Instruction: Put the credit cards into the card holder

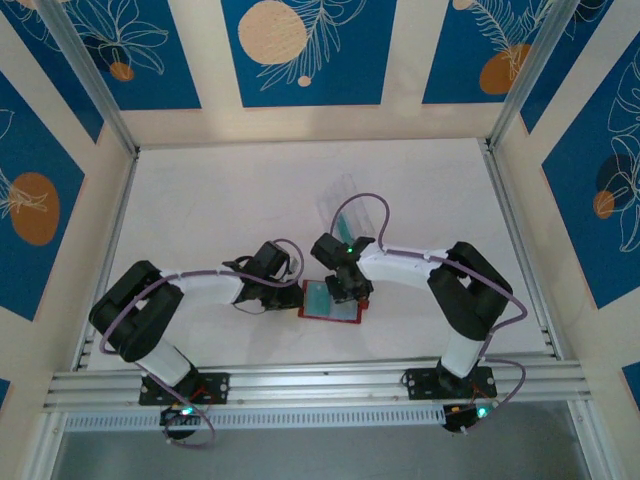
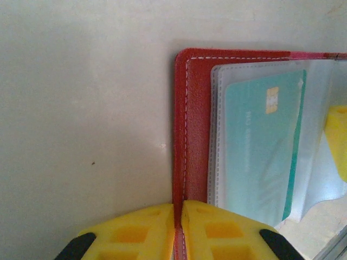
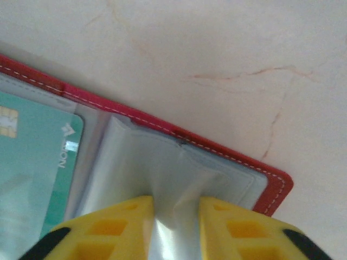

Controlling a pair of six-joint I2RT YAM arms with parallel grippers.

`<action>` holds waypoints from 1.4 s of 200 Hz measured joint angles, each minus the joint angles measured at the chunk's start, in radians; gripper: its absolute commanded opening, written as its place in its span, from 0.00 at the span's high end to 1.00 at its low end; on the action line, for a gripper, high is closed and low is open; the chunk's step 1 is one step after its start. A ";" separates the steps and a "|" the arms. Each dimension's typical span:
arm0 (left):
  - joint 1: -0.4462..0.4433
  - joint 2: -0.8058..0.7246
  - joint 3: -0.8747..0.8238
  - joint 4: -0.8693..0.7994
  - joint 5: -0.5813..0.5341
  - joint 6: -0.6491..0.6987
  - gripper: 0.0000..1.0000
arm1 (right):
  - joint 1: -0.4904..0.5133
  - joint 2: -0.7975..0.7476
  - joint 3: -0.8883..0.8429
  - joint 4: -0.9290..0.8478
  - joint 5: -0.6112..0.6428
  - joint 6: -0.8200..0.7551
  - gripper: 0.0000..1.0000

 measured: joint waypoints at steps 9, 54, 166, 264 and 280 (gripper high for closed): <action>0.000 0.001 0.000 0.000 0.000 0.000 0.85 | 0.005 0.002 0.003 0.000 0.002 0.001 0.81; 0.000 0.001 0.000 0.002 0.000 0.000 0.85 | 0.023 0.013 0.036 -0.032 0.015 -0.004 0.98; -0.039 0.012 0.000 0.052 -0.032 -0.053 0.86 | 0.027 0.061 0.170 -0.033 -0.154 -0.031 0.63; -0.042 -0.020 -0.061 0.141 -0.037 -0.107 0.85 | -0.069 0.023 0.056 0.117 -0.430 0.020 0.35; -0.037 -0.040 -0.081 0.173 -0.034 -0.121 0.84 | -0.072 0.011 0.048 0.139 -0.462 0.019 0.34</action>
